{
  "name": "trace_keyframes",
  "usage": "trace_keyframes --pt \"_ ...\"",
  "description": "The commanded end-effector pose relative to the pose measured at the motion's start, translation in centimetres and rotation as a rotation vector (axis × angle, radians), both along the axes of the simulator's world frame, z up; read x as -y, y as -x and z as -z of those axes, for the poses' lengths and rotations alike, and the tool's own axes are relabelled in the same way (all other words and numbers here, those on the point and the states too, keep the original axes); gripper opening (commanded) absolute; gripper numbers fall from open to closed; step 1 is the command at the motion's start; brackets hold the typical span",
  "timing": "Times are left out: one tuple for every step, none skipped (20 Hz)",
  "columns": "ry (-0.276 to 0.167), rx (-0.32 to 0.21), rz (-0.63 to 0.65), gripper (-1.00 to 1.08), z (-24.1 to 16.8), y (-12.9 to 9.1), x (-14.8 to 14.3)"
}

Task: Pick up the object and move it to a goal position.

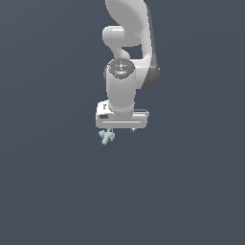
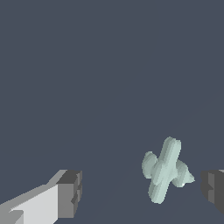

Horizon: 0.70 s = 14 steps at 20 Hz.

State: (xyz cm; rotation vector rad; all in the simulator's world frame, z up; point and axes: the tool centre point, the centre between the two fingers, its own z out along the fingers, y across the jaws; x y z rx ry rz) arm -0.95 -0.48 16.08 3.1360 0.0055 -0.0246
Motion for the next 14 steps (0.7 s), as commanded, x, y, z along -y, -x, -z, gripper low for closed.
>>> trace_keyframes --pt "0.000 0.000 0.000 1.00 0.0 0.0 0.0" --pt "0.000 0.000 0.000 1.00 0.0 0.0 0.0" --pt "0.001 0.001 -0.002 1.00 -0.1 0.0 0.0" --pt "0.003 0.002 -0.004 1.00 -0.2 0.0 0.1" --pt "0.005 0.003 -0.006 1.00 -0.3 0.0 0.2" --pt "0.008 0.004 -0.010 1.00 -0.5 -0.1 0.3" --pt "0.012 0.006 -0.013 1.00 -0.7 -0.1 0.4" --pt "0.015 0.007 -0.016 1.00 -0.9 -0.1 0.5" --pt "0.017 0.009 -0.017 1.00 -1.1 -0.2 0.6" --pt "0.019 0.009 -0.018 1.00 -1.2 -0.2 0.6" --pt "0.020 0.010 -0.017 1.00 -1.3 -0.2 0.6" --pt "0.020 0.010 -0.017 1.00 -1.3 -0.2 0.6" --pt "0.020 0.010 -0.017 1.00 -1.3 -0.2 0.5" --pt "0.020 0.010 -0.017 1.00 -1.3 -0.2 0.6"
